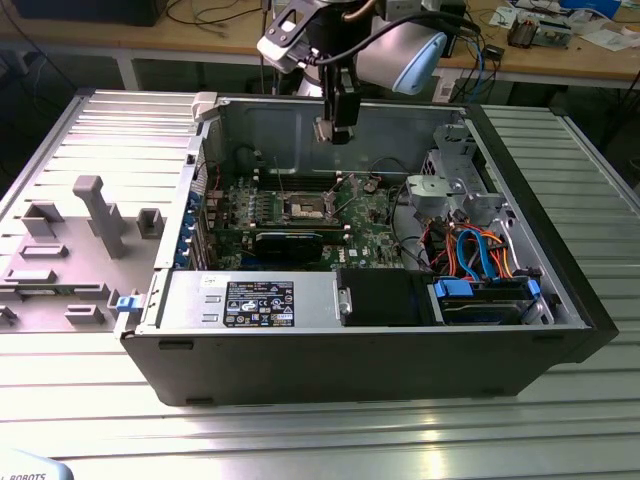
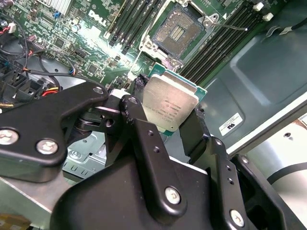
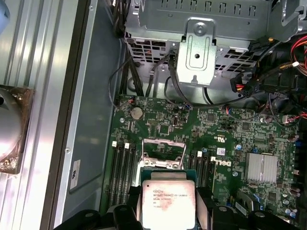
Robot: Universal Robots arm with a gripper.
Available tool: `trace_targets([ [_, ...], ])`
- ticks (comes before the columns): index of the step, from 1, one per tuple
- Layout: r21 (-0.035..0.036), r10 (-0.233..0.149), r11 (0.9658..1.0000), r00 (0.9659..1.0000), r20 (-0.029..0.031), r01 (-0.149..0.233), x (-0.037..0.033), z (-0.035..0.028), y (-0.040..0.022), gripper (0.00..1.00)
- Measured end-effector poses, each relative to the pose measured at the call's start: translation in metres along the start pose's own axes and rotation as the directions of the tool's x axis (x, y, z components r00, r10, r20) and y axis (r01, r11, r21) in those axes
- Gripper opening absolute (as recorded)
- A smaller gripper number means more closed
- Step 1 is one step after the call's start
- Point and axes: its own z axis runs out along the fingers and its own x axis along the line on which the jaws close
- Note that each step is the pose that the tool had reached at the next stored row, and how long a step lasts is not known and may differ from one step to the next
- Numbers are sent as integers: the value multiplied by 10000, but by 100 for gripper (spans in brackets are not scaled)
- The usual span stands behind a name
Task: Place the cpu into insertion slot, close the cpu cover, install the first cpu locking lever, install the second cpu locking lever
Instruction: 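Place the cpu into insertion slot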
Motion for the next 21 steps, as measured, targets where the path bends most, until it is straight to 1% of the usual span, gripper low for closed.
trace_targets([
  [4, 0, 38, 10000, 10000, 2, -38, 4, 14, -35, 54],
  [6, 1, 139, 9999, 9999, 11, -139, 5, 49, -54, 54],
  [9, 1, 346, 9994, 9994, 35, -346, 4, 109, -64, 54],
  [10, 3, 424, 9991, 9991, 43, -424, 3, 140, -67, 54],
  [12, 16, 488, 9988, 9988, 47, -488, 4, 175, -75, 54],
  [17, 39, 599, 9982, 9982, 54, -599, 7, 212, -113, 54],
  [21, 40, 638, 9980, 9979, 59, -639, 8, 219, -121, 54],
])
